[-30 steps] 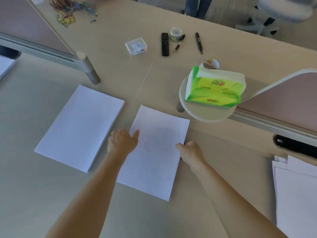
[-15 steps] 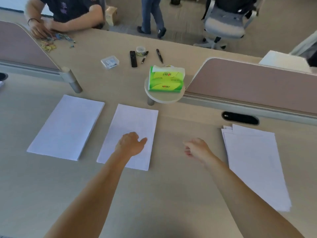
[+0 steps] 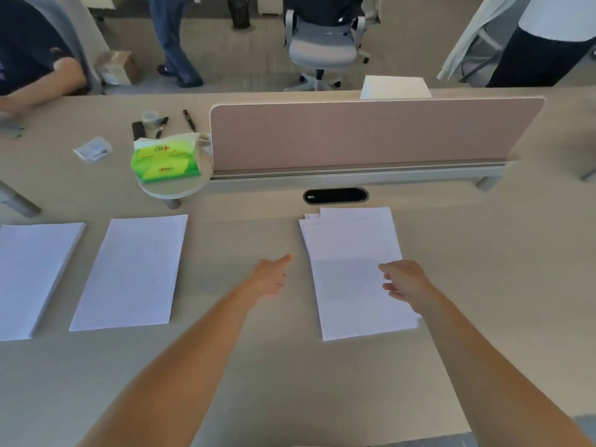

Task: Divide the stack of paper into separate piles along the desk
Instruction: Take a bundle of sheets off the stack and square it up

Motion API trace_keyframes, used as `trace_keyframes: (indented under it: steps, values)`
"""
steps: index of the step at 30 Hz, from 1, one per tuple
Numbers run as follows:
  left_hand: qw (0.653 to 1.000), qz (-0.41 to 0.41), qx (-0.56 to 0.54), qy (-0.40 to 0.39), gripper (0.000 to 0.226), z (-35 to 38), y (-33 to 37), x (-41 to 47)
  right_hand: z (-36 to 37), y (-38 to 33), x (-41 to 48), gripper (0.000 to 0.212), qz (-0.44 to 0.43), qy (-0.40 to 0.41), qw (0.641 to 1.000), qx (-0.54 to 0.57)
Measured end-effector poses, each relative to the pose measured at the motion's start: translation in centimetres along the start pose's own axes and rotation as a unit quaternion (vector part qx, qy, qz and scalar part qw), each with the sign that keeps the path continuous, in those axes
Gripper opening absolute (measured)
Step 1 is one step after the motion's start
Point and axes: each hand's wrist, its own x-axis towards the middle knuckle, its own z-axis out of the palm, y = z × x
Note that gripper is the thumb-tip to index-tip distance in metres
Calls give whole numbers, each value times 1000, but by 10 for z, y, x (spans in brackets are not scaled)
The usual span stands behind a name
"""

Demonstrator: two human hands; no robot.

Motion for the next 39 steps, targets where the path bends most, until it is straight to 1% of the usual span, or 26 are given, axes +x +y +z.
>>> trace_keyframes:
  steps: [2,3,4,5,7,9,12,13,14,15,16,17,19,21,23,24,27,30,31,33,34,37,39]
  values:
    - [1000,-5,-6,14,41,31,3,3,-28,9,19,12,-3,12,1000,-23]
    - [1000,1,-10,24,52,46,3,8,-39,12,28,13,-5,15,999,-32]
    - [999,0,-16,31,66,59,5,11,-48,15,39,18,-9,15,999,-40]
    - [999,-3,-15,39,74,72,8,13,-56,18,50,25,-12,11,999,-47]
    - [998,-4,-4,63,75,92,14,16,-66,22,69,31,-19,-2,998,-54]
    - [997,-10,-14,72,80,107,16,22,-71,22,85,29,-13,-20,998,-59]
    - [996,-25,-19,84,111,117,7,43,-66,23,101,23,7,-63,996,-60]
    - [995,-33,-23,89,111,119,3,51,-64,23,105,18,11,-70,995,-66]
    - [994,-39,-20,102,102,121,2,56,-61,25,110,14,9,-73,994,-79]
    - [992,-40,-20,116,92,121,2,57,-59,25,113,13,4,-69,993,-101]
    - [990,-39,-22,132,88,121,3,57,-56,26,115,14,-3,-59,991,-122]
    - [989,-42,-31,138,89,120,2,61,-53,24,115,16,-9,-52,989,-138]
    - [988,-55,-39,138,96,112,-20,95,-44,23,114,28,-24,-47,980,-192]
    - [988,-70,-44,132,90,109,-31,108,-34,23,111,48,-42,-46,960,-272]
    - [987,-73,-45,137,84,113,-20,89,-25,25,108,60,-59,-63,949,-305]
    - [987,-70,-31,144,80,117,-10,73,-21,26,108,61,-56,-65,950,-299]
    - [985,-53,-15,164,55,122,4,57,-21,25,112,56,-24,-34,967,-251]
    - [984,-45,-28,168,52,122,8,58,-26,24,123,57,-9,-25,981,-192]
    - [985,-41,-32,167,47,123,9,59,-28,23,124,57,-8,-28,984,-177]
    - [986,-33,-12,162,28,125,11,57,-29,23,126,56,-11,-31,986,-162]
    - [986,-32,-5,164,26,126,12,57,-29,21,125,57,-13,-32,987,-158]
    - [987,-42,-13,154,47,125,6,62,-23,14,119,59,-31,-48,985,-164]
    - [989,-38,-11,143,57,120,-6,75,-15,11,115,48,-64,-56,982,-166]
